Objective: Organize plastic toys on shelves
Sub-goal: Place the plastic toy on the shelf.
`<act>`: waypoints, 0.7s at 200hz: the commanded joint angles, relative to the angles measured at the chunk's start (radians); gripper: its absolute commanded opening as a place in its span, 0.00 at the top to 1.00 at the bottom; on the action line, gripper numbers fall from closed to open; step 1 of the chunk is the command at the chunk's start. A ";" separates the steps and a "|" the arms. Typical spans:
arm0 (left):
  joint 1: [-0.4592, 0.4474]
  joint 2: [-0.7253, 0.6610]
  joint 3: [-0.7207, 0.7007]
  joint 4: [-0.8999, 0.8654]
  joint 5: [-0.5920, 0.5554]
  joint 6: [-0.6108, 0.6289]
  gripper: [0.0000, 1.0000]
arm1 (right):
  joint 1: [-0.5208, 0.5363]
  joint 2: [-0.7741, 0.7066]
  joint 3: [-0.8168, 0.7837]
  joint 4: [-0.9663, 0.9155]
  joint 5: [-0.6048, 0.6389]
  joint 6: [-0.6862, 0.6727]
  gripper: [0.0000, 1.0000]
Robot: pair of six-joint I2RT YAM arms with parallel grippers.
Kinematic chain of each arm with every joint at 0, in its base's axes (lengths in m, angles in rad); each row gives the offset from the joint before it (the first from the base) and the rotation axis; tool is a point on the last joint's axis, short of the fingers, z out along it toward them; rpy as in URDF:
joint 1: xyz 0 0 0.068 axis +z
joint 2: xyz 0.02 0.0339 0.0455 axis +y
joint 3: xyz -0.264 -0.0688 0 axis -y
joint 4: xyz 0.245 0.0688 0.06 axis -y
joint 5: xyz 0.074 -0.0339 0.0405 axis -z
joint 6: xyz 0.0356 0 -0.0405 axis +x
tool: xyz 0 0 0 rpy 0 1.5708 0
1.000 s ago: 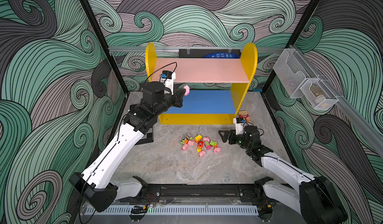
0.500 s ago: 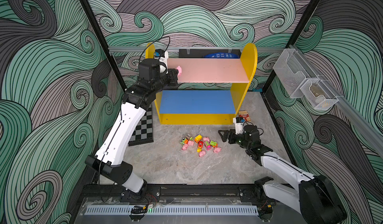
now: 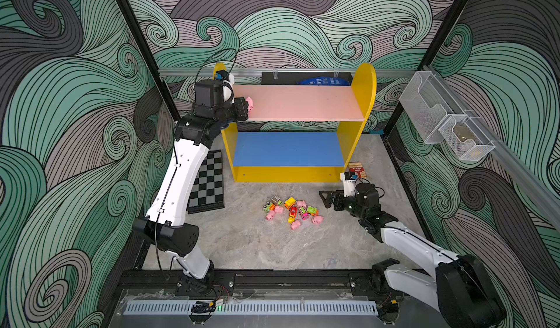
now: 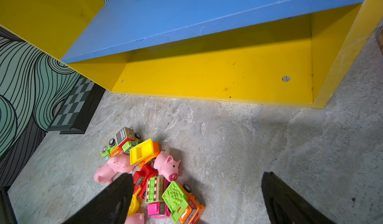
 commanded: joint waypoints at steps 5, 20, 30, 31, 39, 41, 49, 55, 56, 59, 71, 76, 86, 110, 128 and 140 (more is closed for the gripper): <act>0.021 0.009 0.036 -0.029 0.036 0.003 1.00 | 0.009 0.007 0.023 -0.005 0.005 -0.005 0.00; 0.027 0.016 0.040 -0.030 0.045 0.002 1.00 | 0.009 0.008 0.023 -0.006 0.006 -0.005 0.00; 0.028 0.023 0.043 -0.032 0.048 0.001 0.97 | 0.008 0.008 0.025 -0.006 0.006 -0.004 0.00; 0.029 0.024 0.044 -0.033 0.048 0.001 0.96 | 0.009 0.008 0.025 -0.006 0.006 -0.004 0.00; 0.031 0.029 0.047 -0.033 0.050 0.000 0.91 | 0.011 0.007 0.024 -0.005 0.006 -0.002 0.00; 0.031 0.028 0.046 -0.033 0.050 -0.001 0.90 | 0.011 0.007 0.024 -0.006 0.006 -0.002 0.00; 0.032 0.033 0.047 -0.033 0.051 -0.002 0.87 | 0.010 0.007 0.024 -0.007 0.006 -0.002 0.00; 0.034 0.036 0.050 -0.033 0.054 -0.004 0.84 | 0.010 0.006 0.023 -0.007 0.006 -0.002 0.00; 0.034 0.037 0.051 -0.033 0.055 -0.004 0.83 | 0.010 0.006 0.023 -0.007 0.006 -0.002 0.00; 0.034 0.038 0.051 -0.032 0.056 -0.003 0.82 | 0.010 0.006 0.023 -0.007 0.006 -0.002 0.00; 0.035 0.041 0.056 -0.030 0.060 -0.005 0.79 | 0.010 0.004 0.023 -0.007 0.006 -0.002 0.00; 0.035 0.044 0.060 -0.031 0.060 -0.007 0.78 | 0.011 0.003 0.024 -0.007 0.006 -0.002 0.00; 0.036 0.047 0.067 -0.030 0.064 -0.009 0.76 | 0.011 0.003 0.023 -0.007 0.006 0.000 0.00; 0.040 0.056 0.089 -0.030 0.066 -0.009 0.68 | 0.011 0.001 0.024 -0.006 0.004 0.000 0.00; 0.040 0.063 0.105 -0.032 0.069 -0.009 0.60 | 0.012 0.001 0.024 -0.007 0.004 0.000 0.00; 0.041 0.066 0.118 -0.034 0.069 -0.008 0.58 | 0.012 0.000 0.026 -0.007 0.005 0.000 0.00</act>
